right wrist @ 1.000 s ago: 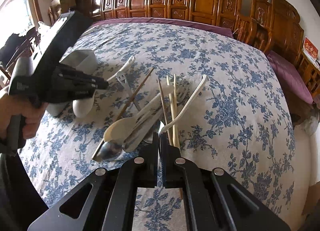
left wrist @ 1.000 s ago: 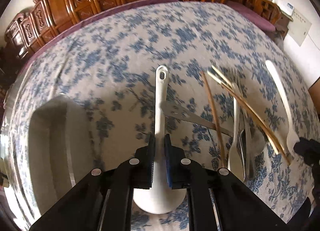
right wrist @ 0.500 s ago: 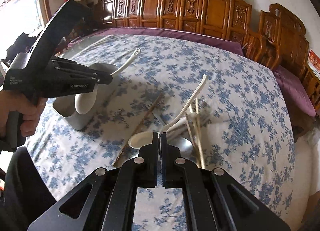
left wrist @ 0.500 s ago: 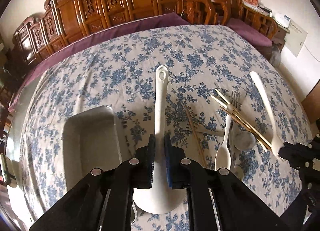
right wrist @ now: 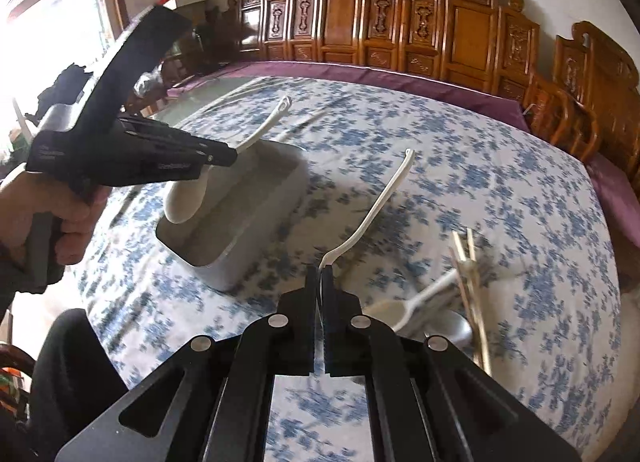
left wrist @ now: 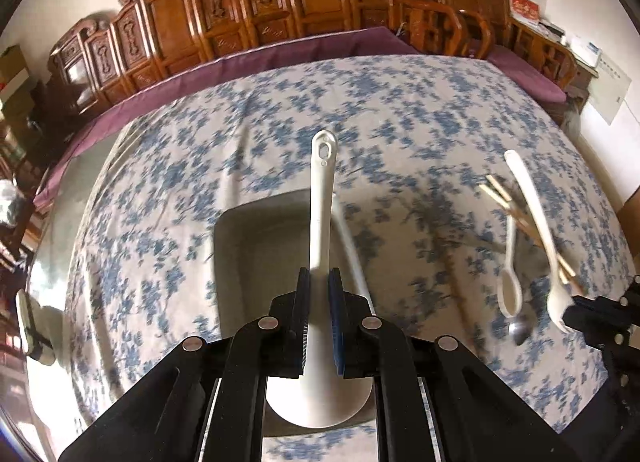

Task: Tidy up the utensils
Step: 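Carry the white spoon into the grey tray with the left tool while the right tool carries the fork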

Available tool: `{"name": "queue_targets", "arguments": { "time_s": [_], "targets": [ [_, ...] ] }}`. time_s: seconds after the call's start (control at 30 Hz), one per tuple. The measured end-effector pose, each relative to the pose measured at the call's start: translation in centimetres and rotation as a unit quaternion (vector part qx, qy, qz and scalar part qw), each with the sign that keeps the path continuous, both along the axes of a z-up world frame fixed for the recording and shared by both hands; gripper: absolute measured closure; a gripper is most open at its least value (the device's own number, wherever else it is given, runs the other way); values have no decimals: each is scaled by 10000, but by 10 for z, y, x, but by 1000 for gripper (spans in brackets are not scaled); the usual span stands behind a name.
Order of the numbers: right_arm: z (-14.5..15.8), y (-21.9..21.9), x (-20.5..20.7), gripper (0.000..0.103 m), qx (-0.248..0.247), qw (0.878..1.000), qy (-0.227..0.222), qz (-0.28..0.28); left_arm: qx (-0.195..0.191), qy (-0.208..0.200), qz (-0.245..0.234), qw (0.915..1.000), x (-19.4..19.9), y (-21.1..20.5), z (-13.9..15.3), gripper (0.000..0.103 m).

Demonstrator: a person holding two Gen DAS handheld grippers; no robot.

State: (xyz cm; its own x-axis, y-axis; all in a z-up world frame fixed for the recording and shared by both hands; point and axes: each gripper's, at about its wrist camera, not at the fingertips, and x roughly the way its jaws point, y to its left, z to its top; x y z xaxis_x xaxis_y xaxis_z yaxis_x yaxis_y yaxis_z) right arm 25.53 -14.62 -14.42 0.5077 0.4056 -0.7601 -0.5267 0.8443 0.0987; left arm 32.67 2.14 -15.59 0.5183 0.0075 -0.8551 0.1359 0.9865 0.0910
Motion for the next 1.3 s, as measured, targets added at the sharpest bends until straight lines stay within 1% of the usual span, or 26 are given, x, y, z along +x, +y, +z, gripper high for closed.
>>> {"name": "queue_targets", "arguments": {
  "time_s": [0.17,0.4,0.43,0.47,0.5,0.53,0.63,0.77,1.03,1.3],
  "targets": [
    [-2,23,3,100,36,9999,52,126,-13,141,120,9998,3,20,-16,94],
    [-8,47,6,100,18,9996,132,238,-120,255,201,9994,4,31,-31,94],
    [-9,50,7,100,10,9996,143,244,-154,246,218,9993,4,34,-32,92],
    [-10,52,8,100,4,9996,158,250,-146,256,249,9993,4,36,-34,75],
    [-11,54,8,100,-3,9995,169,257,-118,227,287,9993,4,38,-34,69],
    [-11,56,8,100,-21,9995,176,274,-121,188,302,9993,3,41,-35,68],
    [-12,63,9,100,-38,9993,181,316,-236,194,382,9988,1,53,-34,67],
    [-12,76,10,100,1,9990,169,402,-375,80,430,9983,-7,68,-27,67],
    [-24,116,21,100,120,9972,323,669,-379,-101,512,9979,-25,99,-12,65],
    [-48,151,31,99,-33,9953,538,803,-343,-48,696,9970,-37,128,-16,65]
  ]
}}
